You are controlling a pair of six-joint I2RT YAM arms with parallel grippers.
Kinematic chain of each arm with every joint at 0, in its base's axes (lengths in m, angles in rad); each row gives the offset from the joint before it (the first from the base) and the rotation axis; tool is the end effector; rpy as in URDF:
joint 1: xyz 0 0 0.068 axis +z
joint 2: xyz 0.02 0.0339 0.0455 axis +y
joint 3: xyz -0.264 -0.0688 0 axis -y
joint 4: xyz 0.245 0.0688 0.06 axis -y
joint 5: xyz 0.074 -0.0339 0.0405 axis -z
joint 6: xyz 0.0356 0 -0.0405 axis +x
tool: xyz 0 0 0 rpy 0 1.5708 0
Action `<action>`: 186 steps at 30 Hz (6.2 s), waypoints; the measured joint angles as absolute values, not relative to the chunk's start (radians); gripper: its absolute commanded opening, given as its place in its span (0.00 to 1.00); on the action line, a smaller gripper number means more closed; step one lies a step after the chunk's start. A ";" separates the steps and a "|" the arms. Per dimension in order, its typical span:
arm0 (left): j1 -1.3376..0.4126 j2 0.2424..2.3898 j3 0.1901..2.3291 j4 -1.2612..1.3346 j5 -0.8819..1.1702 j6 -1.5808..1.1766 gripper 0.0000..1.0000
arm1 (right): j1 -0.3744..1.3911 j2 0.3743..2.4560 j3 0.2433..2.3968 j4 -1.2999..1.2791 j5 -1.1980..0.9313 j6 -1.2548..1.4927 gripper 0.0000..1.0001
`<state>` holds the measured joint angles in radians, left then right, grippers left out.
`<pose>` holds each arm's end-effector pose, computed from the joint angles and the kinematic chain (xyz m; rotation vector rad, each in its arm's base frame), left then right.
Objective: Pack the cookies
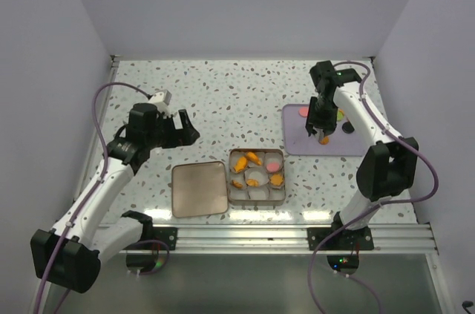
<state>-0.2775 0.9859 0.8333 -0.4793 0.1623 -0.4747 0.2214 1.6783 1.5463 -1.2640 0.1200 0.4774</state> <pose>0.2038 -0.0640 0.2912 -0.1295 2.2544 -0.5910 0.3113 0.0657 0.2955 0.3900 2.9096 -0.0776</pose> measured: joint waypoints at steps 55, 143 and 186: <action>-0.278 0.978 0.888 -0.455 0.157 -0.471 1.00 | 0.176 1.313 1.513 -1.261 -0.314 0.498 0.36; -0.278 0.736 0.770 -0.570 0.149 -0.527 1.00 | 0.506 1.214 1.466 -1.327 -0.072 0.670 0.45; -0.278 1.062 0.896 -0.476 0.184 -0.471 1.00 | 0.090 1.513 1.371 -1.202 0.031 0.511 0.46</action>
<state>-0.2775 1.0618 0.8963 -0.4763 0.1844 -0.4709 0.0898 1.5131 1.3708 -1.2022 0.0315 0.5114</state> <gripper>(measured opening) 0.997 0.461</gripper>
